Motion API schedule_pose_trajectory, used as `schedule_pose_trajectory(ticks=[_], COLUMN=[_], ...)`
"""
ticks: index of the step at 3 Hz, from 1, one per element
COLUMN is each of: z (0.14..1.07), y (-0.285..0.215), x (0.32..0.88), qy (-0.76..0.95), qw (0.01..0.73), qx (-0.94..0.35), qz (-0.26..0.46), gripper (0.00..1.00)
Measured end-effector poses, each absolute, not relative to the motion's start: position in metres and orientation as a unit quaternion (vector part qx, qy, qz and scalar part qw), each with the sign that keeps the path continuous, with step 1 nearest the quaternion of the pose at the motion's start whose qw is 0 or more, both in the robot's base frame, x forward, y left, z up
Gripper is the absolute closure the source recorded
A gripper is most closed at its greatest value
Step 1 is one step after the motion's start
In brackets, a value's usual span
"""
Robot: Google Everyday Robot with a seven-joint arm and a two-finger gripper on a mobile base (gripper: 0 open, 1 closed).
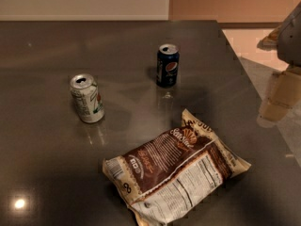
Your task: Knock pepsi can over
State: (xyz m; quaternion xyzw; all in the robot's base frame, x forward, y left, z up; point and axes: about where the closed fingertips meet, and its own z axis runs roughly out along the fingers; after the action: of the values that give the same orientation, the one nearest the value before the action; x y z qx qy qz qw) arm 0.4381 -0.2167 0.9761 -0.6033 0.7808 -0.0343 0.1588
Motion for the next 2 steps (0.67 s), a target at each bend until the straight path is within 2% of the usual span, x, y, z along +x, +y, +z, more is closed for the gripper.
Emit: schedule_pose_trajectory(ticks=[2], z=[0.973], y=[-0.211], x=[0.454], qy=[0.782], qw=[0.163], qx=[-0.601], qz=[-0.021], gripper=[0.0])
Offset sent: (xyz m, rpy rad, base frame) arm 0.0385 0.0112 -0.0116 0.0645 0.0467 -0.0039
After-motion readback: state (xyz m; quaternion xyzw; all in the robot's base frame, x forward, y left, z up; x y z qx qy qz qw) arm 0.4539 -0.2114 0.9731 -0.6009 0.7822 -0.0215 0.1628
